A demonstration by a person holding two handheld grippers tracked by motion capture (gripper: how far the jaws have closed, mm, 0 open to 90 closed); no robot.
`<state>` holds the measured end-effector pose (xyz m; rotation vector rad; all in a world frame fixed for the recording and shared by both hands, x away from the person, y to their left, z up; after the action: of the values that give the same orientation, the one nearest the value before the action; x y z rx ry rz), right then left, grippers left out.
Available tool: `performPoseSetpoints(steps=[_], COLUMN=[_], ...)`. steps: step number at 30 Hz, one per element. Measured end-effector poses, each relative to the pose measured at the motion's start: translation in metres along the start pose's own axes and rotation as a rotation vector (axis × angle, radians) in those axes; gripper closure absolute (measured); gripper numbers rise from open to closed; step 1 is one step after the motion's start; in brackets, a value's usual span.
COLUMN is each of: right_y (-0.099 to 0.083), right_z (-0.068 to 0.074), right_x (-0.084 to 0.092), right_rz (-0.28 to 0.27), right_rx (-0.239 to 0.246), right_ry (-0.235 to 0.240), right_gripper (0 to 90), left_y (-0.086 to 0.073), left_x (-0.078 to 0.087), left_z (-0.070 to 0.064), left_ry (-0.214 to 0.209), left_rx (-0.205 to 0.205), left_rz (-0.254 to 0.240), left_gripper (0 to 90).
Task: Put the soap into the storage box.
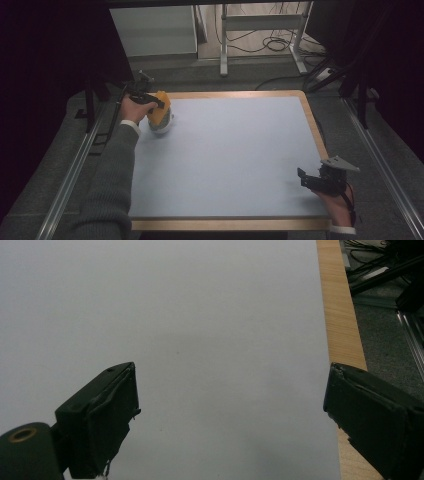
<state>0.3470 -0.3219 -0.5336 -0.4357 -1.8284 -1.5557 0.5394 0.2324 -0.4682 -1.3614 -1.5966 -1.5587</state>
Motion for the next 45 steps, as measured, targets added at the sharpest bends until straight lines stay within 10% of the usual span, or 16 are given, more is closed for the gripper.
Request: performPoseSetpoints(steps=[26,40,45], right_y=[-0.001,-0.002,-0.002], right_z=[0.0,-0.002,-0.001], right_x=[-0.001,-0.002,-0.002], right_rz=[0.006,0.008,0.009], right_rx=[0.006,0.005,0.008], right_ry=[-0.005,-0.009,-0.009], right_gripper=[7.5,7.5,7.5], left_y=[-0.006,-0.011,-0.008], left_x=[-0.023,-0.037,-0.029], left_z=[0.02,0.028,0.026], left_ry=[0.002,0.018,0.011], left_rx=[0.168,0.205,0.178], left_rz=[-0.005,0.025,-0.006], left_gripper=[61.4,60.9,47.9])
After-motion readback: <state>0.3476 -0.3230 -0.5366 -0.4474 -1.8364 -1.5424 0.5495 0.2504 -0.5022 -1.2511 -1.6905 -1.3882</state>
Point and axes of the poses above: each handheld gripper's, and its own axes: x roughly backward along the jaws, y roughly out of its top, z roughly to its left, the point moved 6 cm from there along -x, roughly forward along the jaws, and after that the axes turned 7 degrees about z, right-handed, at the moved point
